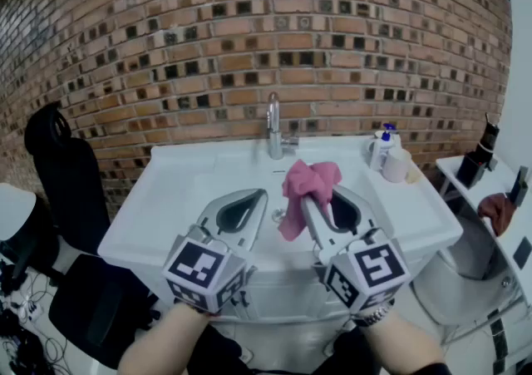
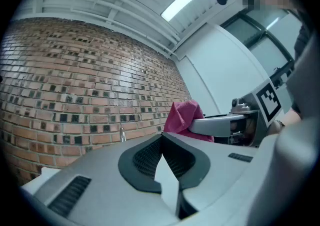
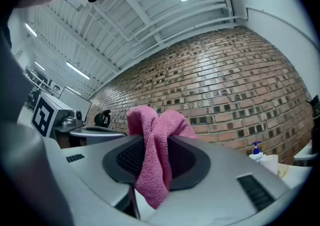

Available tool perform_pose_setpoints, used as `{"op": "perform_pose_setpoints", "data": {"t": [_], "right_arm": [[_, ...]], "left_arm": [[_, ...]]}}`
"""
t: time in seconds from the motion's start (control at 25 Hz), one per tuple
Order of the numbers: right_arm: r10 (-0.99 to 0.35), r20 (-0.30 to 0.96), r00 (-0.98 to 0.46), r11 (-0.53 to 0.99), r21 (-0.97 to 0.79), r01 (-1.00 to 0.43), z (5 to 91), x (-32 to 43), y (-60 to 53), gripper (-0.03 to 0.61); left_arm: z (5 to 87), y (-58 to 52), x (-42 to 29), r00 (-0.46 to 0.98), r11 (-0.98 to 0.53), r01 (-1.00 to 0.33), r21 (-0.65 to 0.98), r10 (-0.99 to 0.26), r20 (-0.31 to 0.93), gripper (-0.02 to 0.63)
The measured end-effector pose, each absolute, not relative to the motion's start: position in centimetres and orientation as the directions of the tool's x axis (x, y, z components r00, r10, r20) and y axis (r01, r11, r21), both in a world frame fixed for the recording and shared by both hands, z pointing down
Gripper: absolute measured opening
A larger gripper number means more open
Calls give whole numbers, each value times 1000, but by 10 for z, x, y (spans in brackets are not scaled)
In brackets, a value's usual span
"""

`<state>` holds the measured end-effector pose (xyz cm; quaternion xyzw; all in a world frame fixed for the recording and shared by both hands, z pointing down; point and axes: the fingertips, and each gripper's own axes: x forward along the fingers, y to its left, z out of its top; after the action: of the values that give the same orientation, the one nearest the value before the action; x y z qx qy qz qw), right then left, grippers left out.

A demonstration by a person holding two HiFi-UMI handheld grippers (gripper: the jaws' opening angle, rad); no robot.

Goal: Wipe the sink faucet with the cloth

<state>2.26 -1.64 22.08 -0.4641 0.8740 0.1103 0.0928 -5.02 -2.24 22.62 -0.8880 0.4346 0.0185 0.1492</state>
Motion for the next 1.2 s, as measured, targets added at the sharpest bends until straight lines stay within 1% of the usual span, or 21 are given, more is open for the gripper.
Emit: {"op": "perform_pose_setpoints", "data": {"t": [0.32,0.48,0.8,1.2], "right_arm": [[-788,-274,-552,542,116,-832,206,24,-85,130],[-793,-260,-551,541,118,-833,201,22,-118,130],[-796,-239,-556,542,130,-831,189,14,-183,130],[-799,-229,-556,543,122,-831,176,5,-250,130]], "left_arm": [[225,-99,-49,631,-588,-768,-254,-762,-145,2],[223,-131,-53,619,-584,-779,-230,-775,-128,2],[224,-192,-55,615,-582,-779,-234,-782,-100,2],[243,-259,-61,582,-569,-801,-187,-813,-21,2]]}}
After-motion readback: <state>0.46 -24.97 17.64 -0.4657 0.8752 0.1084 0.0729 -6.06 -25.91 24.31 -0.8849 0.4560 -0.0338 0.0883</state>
